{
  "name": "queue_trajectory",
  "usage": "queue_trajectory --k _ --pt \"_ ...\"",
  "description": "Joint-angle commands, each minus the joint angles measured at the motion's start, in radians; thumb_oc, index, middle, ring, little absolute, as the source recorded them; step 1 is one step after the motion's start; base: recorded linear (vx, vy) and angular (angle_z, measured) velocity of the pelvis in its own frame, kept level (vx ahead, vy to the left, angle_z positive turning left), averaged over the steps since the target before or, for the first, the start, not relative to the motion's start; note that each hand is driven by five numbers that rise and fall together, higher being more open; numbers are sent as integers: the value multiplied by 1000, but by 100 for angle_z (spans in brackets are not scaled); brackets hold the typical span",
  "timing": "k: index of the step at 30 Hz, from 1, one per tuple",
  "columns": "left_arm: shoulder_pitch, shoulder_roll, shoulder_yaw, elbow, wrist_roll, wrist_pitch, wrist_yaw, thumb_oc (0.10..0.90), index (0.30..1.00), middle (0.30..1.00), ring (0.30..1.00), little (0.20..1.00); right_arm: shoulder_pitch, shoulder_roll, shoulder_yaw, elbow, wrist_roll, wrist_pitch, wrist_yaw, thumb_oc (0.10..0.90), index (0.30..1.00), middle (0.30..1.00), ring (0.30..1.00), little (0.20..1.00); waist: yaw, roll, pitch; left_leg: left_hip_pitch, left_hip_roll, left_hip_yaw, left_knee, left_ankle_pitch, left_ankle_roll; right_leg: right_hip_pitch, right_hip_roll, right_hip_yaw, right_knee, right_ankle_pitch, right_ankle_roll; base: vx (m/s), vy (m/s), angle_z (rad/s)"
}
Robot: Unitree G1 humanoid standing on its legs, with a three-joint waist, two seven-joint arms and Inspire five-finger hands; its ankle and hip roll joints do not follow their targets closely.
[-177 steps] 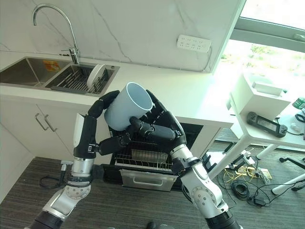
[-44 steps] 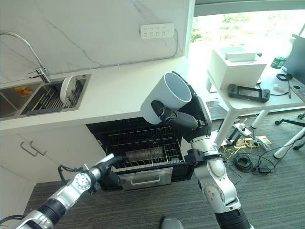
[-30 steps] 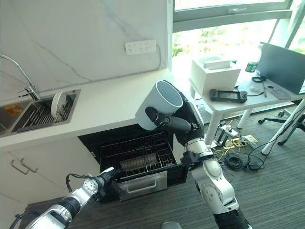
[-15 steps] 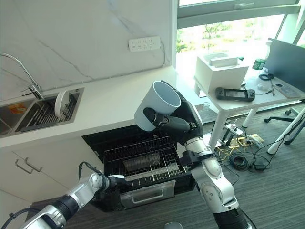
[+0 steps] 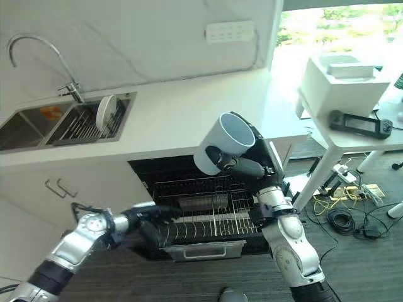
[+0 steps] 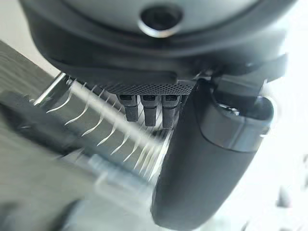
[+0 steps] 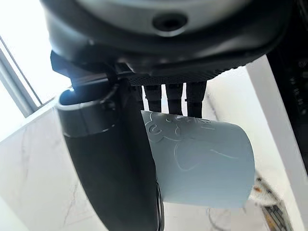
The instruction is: Place the dishes in the dishwasher.
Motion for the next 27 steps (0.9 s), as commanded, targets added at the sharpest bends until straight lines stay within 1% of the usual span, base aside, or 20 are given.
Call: queue_trajectory --k 1,2,3,4,6,13,16,18,19,20,21,22,24,25,27 --pt "-28 61 22 -47 -135 -163 182 800 900 900 900 900 -107 20 -76 -92 -29 -160 -17 400 300 300 300 300 10 -36 -61 -52 62 -4 39 -49 -12 74 -64 15 -33 -80 132 39 -39 25" --pt "-8 35 66 -64 -182 -219 263 800 900 900 900 900 -106 18 -92 -76 -45 -159 -45 400 300 300 300 300 16 -43 -60 -55 63 -10 39 -49 -13 75 -64 12 -33 -82 130 0 0 0" --pt "4 13 82 -76 -215 -238 304 800 900 900 900 900 -103 17 -98 -68 -48 -154 -59 400 300 300 300 300 17 -48 -58 -55 64 -14 39 -49 -14 75 -64 11 -33 -82 130 0 0 0" --pt "6 7 86 -80 -224 -240 313 800 900 900 900 900 -102 18 -100 -66 -52 -153 -62 400 300 300 300 300 17 -49 -57 -56 64 -14 39 -49 -14 75 -64 11 -33 -82 129 15 -14 3" --pt "22 -39 115 -100 -267 -260 354 800 900 900 900 900 -91 18 -118 -46 -103 -138 -80 400 300 300 300 300 16 -58 -53 -56 65 -15 39 -50 -14 75 -63 11 -33 -84 127 0 0 0" --pt "63 -91 137 -167 -296 -277 366 800 900 900 900 900 -52 0 -154 -14 -196 -94 -112 400 300 300 300 300 12 -79 -38 -59 70 -14 39 -50 -16 69 -57 19 -33 -77 130 28 -34 -1" --pt "80 -96 146 -189 -310 -288 354 800 900 900 900 900 -31 -6 -158 -1 -262 -71 -117 400 300 300 300 300 10 -87 -24 -61 73 -11 39 -46 -16 63 -53 25 -33 -69 133 46 -67 -1" --pt "85 -87 147 -208 -335 -291 360 800 900 900 900 900 -24 -22 -151 8 -293 -48 -125 400 300 300 300 300 9 -93 -6 -70 78 -7 39 -40 -15 49 -48 34 -33 -59 136 16 -93 -2" --pt "81 -81 145 -214 -349 -299 366 800 900 900 900 900 -29 -30 -145 12 -302 -43 -130 400 300 300 300 300 9 -96 10 -83 80 -7 39 -34 -15 34 -46 41 -33 -52 137 -150 -147 -1" --pt "57 -68 129 -217 -357 -322 382 800 900 900 900 900 -51 -40 -124 28 -319 -61 -151 400 300 300 300 300 11 -97 44 -113 83 -11 39 -28 -12 4 -43 49 -33 -44 142 -280 -159 -2" --pt "29 -50 121 -216 -372 -336 393 800 900 900 900 900 -74 -50 -111 36 -322 -73 -165 400 300 300 300 300 11 -98 66 -142 86 -12 39 -21 -11 -24 -41 56 -33 -37 142 -451 -145 -3" --pt "-12 -25 115 -209 -396 -357 401 800 900 900 900 900 -119 -61 -97 48 -326 -76 -182 400 300 300 300 300 11 -97 97 -184 86 -13 39 -6 -10 -64 -37 64 -33 -23 139 -475 -71 -8" --pt "-79 16 101 -206 -434 -383 431 800 900 900 900 900 -193 -78 -72 64 -354 -64 -200 400 300 300 300 300 6 -91 150 -239 81 -17 39 5 -9 -114 -32 74 -33 -11 136 -411 -3 -8" --pt "-111 34 88 -210 -456 -395 448 800 900 900 900 900 -237 -102 -50 70 -365 -41 -209 400 300 300 300 300 1 -85 181 -262 79 -22 39 7 -9 -135 -30 82 -33 -11 135 -280 27 4" --pt "-131 46 77 -213 -469 -402 460 800 900 900 900 900 -264 -127 -30 84 -370 -29 -207 400 300 300 300 300 -1 -83 201 -286 80 -21 39 18 -11 -159 -33 82 -33 -1 131 -151 20 1"
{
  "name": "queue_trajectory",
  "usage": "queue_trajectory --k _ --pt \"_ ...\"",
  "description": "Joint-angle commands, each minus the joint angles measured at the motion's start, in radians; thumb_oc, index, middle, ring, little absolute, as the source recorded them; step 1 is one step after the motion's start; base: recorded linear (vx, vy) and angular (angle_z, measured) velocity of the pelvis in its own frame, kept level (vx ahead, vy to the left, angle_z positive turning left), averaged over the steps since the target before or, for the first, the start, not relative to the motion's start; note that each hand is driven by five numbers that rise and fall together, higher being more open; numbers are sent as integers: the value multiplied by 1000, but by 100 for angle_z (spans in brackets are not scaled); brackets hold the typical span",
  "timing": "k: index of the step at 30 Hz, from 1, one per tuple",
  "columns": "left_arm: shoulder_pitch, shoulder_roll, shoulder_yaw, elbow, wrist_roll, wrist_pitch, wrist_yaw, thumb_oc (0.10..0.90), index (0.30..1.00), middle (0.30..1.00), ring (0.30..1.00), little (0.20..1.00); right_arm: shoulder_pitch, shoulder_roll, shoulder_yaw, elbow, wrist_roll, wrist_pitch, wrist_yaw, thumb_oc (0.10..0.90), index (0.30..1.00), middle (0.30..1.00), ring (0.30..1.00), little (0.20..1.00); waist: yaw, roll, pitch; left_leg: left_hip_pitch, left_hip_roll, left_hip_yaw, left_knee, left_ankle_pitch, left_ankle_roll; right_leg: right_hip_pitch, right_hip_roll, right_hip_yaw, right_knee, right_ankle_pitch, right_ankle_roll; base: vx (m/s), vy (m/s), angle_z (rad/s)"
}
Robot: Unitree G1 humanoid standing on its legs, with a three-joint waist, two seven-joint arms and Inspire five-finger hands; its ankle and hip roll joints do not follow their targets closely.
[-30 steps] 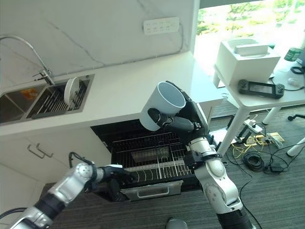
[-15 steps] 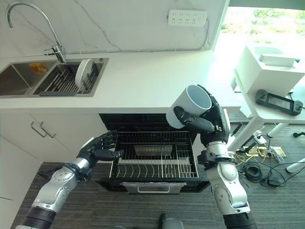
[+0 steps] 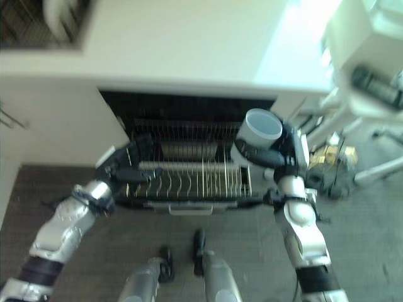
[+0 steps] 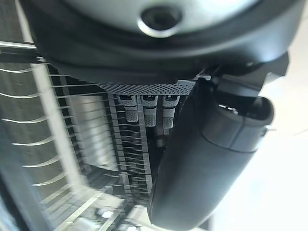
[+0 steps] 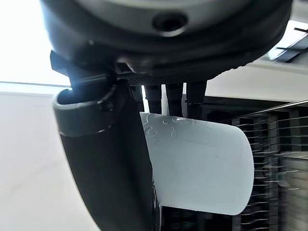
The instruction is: Place the dishes in the dishwasher.
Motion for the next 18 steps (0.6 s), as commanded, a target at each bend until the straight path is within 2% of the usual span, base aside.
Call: queue_trajectory --k 1,11,16,18 --pt "42 8 18 -123 -52 -151 27 800 900 900 900 900 7 -65 4 -108 -54 -81 -8 400 300 300 300 300 1 5 -141 91 44 -34 -98 -70 -58 96 -57 54 94 -201 84 -66 20 -16" --pt "14 -1 -2 -110 -65 -162 27 800 900 900 900 900 -79 -118 51 -25 -102 -34 4 400 300 300 300 300 18 1 -111 72 52 -28 -98 -58 -70 77 -75 21 94 -192 88 -32 4 -3" --pt "-10 2 -14 -94 -76 -166 19 800 900 900 900 900 -130 -141 88 71 -94 -13 -6 400 300 300 300 300 33 -4 -103 68 51 -30 -98 -53 -72 78 -81 6 94 -190 88 -5 -1 -1" --pt "-24 15 -22 -89 -90 -169 11 800 900 900 900 900 -173 -176 101 149 -77 2 5 400 300 300 300 300 46 -3 -95 64 51 -34 -98 -51 -74 77 -86 -4 94 -188 89 0 0 0"
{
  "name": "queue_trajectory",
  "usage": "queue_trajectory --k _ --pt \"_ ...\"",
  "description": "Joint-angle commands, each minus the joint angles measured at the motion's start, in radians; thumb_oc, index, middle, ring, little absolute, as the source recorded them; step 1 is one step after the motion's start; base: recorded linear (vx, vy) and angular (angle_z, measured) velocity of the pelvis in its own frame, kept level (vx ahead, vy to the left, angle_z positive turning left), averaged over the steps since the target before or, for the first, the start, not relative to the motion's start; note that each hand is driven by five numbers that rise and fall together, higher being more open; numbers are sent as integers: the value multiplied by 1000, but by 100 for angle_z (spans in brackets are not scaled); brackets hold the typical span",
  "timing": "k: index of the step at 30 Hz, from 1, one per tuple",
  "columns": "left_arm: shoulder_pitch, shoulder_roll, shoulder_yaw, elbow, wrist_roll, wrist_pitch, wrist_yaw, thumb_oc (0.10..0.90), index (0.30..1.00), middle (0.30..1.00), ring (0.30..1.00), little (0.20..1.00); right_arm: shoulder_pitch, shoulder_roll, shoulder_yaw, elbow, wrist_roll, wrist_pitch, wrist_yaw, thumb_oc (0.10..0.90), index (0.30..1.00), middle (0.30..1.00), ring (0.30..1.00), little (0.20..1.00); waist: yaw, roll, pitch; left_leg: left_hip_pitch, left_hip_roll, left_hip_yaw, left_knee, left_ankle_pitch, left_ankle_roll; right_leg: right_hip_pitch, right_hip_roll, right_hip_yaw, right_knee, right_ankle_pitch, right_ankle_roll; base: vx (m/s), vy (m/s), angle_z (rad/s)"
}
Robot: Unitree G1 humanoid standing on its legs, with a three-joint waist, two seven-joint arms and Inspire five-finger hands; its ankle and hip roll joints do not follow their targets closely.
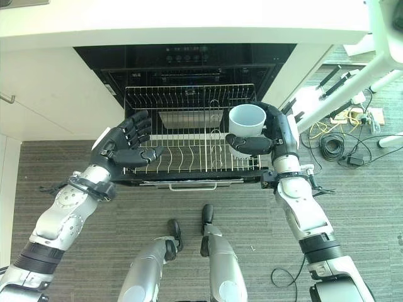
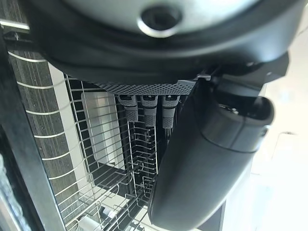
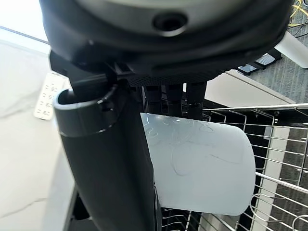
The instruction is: Place the dishes in the dishwasher.
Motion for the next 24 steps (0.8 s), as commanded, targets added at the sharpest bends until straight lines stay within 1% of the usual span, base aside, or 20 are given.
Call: queue_trajectory --k 1,7,8,11,16,19,20,24 --pt "-50 26 -7 -88 -41 -125 -21 800 900 900 900 900 -78 -69 -34 -49 -1 -63 -8 400 300 300 300 300 20 -8 -100 43 51 -45 -80 -49 -55 48 -88 3 128 -212 141 0 0 0" --pt "-83 47 -27 -73 -66 -128 -27 800 900 900 900 900 -184 -131 17 80 39 -31 16 400 300 300 300 300 38 -6 -93 37 48 -48 -80 -46 -59 45 -95 -10 128 -210 142 -1 -1 1" --pt "-94 54 -34 -68 -77 -127 -29 800 900 900 900 900 -218 -148 33 125 64 -24 25 400 300 300 300 300 43 -5 -93 36 48 -49 -80 -46 -61 44 -97 -14 128 -211 142 5 -2 3" --pt "-111 59 -45 -58 -85 -131 -33 800 900 900 900 900 -260 -162 52 198 118 -16 46 400 300 300 300 300 51 -5 -91 33 45 -51 -80 -44 -62 44 -101 -21 128 -210 142 2 -3 1" --pt "-134 73 -61 -46 -109 -133 -42 800 900 900 900 900 -348 -193 96 342 157 9 87 400 300 300 300 300 68 -2 -88 29 43 -55 -80 -41 -65 43 -106 -33 128 -208 141 5 -4 2" --pt "-155 85 -73 -35 -127 -132 -52 800 900 900 900 900 -414 -210 124 429 199 28 115 400 300 300 300 300 78 2 -83 26 39 -61 -80 -38 -67 43 -109 -40 128 -208 139 0 0 0" --pt "-169 96 -88 -30 -141 -132 -62 800 900 900 900 900 -471 -224 148 498 230 44 136 400 300 300 300 300 87 6 -82 23 36 -65 -80 -35 -69 42 -112 -45 128 -207 138 18 -14 5" --pt "-184 100 -98 -28 -161 -133 -65 800 900 900 900 900 -520 -230 170 562 261 65 149 400 300 300 300 300 93 13 -80 19 31 -72 -80 -33 -71 39 -114 -48 128 -207 137 19 -1 2"
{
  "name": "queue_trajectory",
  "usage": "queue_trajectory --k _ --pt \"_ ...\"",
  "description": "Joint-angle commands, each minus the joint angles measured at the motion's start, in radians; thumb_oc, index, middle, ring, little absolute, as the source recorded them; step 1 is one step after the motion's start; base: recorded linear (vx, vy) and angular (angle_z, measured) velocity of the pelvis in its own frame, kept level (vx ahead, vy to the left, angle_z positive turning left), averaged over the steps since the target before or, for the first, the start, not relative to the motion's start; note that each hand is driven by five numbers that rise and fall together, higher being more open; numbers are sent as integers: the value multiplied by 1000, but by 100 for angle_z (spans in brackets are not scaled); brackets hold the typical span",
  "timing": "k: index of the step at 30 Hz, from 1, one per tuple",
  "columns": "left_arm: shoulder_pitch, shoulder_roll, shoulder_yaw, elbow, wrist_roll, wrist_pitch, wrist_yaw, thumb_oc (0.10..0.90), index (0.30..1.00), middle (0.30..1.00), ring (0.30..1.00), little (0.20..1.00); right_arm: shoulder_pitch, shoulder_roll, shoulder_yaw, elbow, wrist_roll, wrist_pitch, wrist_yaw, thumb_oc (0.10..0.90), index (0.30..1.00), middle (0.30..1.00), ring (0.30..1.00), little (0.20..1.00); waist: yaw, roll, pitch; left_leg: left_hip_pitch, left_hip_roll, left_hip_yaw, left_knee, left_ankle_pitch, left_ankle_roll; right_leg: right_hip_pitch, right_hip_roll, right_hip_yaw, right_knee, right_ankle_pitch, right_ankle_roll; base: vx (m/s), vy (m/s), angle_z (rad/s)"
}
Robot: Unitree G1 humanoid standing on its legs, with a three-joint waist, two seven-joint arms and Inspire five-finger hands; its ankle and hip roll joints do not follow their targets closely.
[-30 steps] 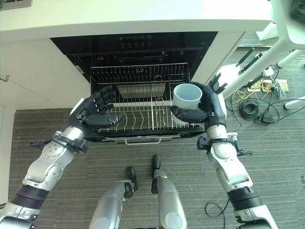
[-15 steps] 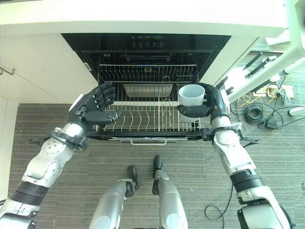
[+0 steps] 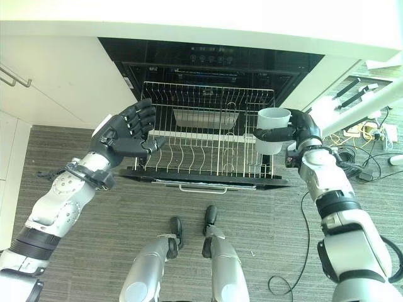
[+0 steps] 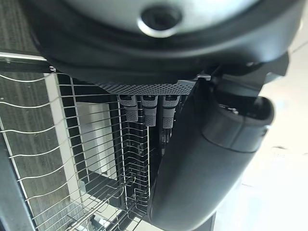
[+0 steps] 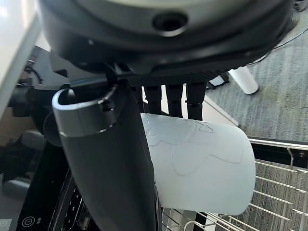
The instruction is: Place the dishes in the dishwasher.
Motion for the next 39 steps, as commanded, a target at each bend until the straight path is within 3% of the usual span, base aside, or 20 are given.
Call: queue_trajectory --k 1,8,16,18,39 --pt "-63 18 -29 -108 -47 -120 -24 800 900 900 900 900 -120 -98 17 -17 67 -46 6 400 300 300 300 300 29 17 -79 26 36 -54 -76 -32 -72 37 -107 -22 131 -208 138 0 0 0" --pt "-117 15 -58 -90 -91 -135 -11 800 900 900 900 900 -246 -65 58 147 68 -25 42 400 300 300 300 300 39 45 -65 10 23 -68 -76 -23 -74 19 -112 -22 131 -210 129 4 19 2" --pt "-125 8 -64 -93 -113 -153 -3 800 900 900 900 900 -289 -39 79 197 49 -20 47 400 300 300 300 300 41 64 -55 0 16 -75 -76 -20 -76 7 -115 -22 131 -212 124 -4 21 1" --pt "-118 1 -60 -99 -109 -158 -3 800 900 900 900 900 -295 -36 80 202 33 -22 35 800 900 900 900 900 40 68 -51 -1 15 -77 -76 -20 -76 4 -114 -23 131 -211 123 -7 15 1" --pt "-86 30 -56 -132 -113 -166 8 800 900 900 900 900 -319 -87 112 102 13 -8 -8 800 900 900 900 900 25 61 -49 11 19 -67 -76 -26 -75 -2 -111 -12 131 -197 129 0 0 0"
